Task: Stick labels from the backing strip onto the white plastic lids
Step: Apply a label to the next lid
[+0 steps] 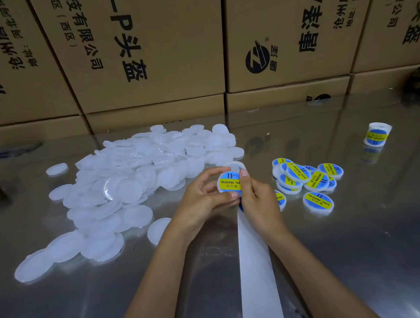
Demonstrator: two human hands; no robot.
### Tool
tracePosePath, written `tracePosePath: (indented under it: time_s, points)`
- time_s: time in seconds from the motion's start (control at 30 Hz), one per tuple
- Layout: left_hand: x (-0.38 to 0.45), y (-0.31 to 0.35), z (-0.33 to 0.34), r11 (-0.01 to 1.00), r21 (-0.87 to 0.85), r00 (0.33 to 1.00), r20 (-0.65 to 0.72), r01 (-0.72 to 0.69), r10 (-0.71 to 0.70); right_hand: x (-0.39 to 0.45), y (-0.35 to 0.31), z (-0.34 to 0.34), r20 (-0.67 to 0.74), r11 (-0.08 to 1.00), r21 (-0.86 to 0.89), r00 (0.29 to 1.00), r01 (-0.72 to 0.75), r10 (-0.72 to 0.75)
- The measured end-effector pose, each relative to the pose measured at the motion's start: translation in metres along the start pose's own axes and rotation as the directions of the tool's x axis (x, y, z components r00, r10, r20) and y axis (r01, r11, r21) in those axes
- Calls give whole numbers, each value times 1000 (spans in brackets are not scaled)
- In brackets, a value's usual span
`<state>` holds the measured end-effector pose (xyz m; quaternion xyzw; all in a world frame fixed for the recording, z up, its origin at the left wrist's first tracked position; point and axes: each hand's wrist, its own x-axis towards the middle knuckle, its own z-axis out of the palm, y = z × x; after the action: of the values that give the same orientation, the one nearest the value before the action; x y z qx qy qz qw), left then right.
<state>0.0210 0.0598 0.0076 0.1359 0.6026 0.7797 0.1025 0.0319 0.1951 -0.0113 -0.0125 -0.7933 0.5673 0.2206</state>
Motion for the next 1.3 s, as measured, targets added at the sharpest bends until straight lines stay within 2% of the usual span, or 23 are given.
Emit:
tracePosePath:
  time_s: [0.13, 0.27, 0.43, 0.53, 0.73, 0.97, 1.03, 1.17, 1.3]
  points:
    - [1, 1, 1, 1000, 19, 988, -156, -5, 8, -1, 0, 0, 37, 997, 72, 999, -20, 17]
    - [2, 1, 4, 999, 24, 964, -264, -25, 30, -3, 2, 0, 99, 1000, 6, 995, 7, -8]
    - [1, 2, 4, 999, 25, 951, -304, -44, 49, -5, 4, 0, 115, 995, -70, 992, 64, -56]
    - [1, 3, 5, 998, 47, 966, -251, -47, 57, -6, 4, -1, 106, 993, -58, 990, 101, -94]
    - [0, 4, -2, 1000, 3, 996, -92, -13, 13, -5, 4, -1, 70, 997, -18, 995, 70, -68]
    - [-1, 3, -12, 997, -52, 989, 139, 55, -47, -3, 5, -4, 57, 997, 72, 998, 13, -17]
    - [-1, 1, -11, 999, -21, 994, 108, 38, -36, -3, 4, -5, 54, 996, 87, 999, -5, 0]
    - [0, 0, -4, 997, 75, 998, -55, 10, -6, -4, 1, -6, 74, 989, 139, 996, -59, 49]
    - [1, 1, 0, 1000, 28, 982, -191, -7, 13, -5, 2, -6, 124, 996, 79, 992, -29, 19]
